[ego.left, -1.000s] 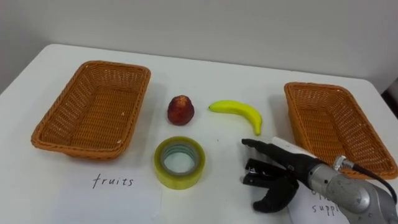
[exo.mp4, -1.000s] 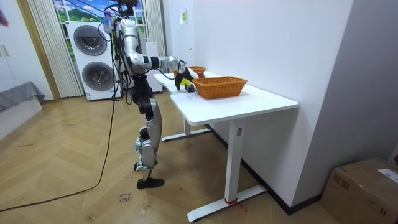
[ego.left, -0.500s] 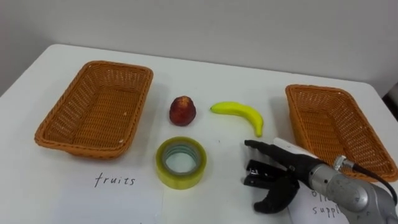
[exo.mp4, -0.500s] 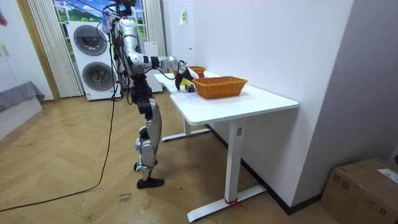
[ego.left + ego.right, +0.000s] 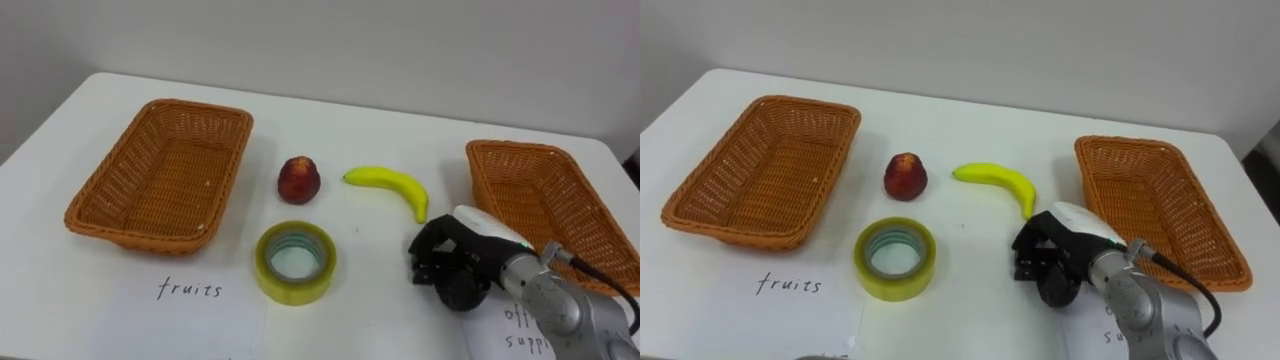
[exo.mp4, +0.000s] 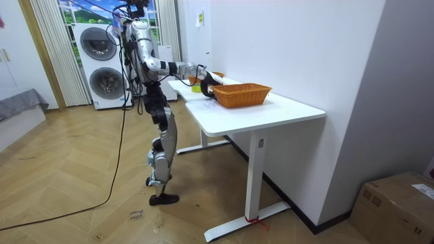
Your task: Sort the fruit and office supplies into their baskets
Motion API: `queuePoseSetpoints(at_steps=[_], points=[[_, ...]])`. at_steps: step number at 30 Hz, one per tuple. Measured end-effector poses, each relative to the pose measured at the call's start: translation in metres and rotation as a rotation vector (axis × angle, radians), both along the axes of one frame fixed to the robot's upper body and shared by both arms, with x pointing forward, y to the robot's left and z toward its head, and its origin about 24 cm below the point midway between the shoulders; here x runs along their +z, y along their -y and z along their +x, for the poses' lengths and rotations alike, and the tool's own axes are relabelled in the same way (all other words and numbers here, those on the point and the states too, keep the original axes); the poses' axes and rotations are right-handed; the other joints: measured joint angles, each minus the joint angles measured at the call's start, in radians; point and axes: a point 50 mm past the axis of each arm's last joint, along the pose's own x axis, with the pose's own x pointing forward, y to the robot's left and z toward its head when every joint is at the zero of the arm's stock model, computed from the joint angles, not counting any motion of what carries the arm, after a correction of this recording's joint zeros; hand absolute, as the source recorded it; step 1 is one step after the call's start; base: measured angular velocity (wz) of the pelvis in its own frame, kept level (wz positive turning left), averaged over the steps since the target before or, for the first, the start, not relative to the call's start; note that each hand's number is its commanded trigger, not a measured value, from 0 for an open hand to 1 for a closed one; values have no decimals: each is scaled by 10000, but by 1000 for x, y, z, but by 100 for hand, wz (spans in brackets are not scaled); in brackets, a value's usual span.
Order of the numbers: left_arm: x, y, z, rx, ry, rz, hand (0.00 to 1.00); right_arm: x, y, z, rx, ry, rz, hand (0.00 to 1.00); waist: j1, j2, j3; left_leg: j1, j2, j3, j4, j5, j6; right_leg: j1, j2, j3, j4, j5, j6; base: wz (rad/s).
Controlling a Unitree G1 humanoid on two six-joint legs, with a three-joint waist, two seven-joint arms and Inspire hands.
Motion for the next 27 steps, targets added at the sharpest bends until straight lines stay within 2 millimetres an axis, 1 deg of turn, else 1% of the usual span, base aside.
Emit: queuePoseSetpoints(at_steps=[7,11,21,27], points=[[0,0,2,-27,41,-26,0,-3,1,1,-95,88,-174,100,-26,28,-1,3,3,-53,-5,-19,24,42,-4,-84,15,3,4,2],[0,0,2,-29,20,-37,0,-3,2,1,-103,118,-360,100,-28,60,1,-12,1,-163,-19,-22,25,62,-5,-165,18,3,4,6],[0,2,2,-115,-2,-58,0,-4,1,1,-286,112,-202,100,-81,67,-2,-20,-4,-166,-22,-22,24,42,-2,-150,36,3,3,0],[0,2,2,-112,86,-39,0,3,-2,0,-286,477,-118,100,-70,27,1,-47,2,-72,-33,-20,24,-44,6,-79,20,3,4,-4]])
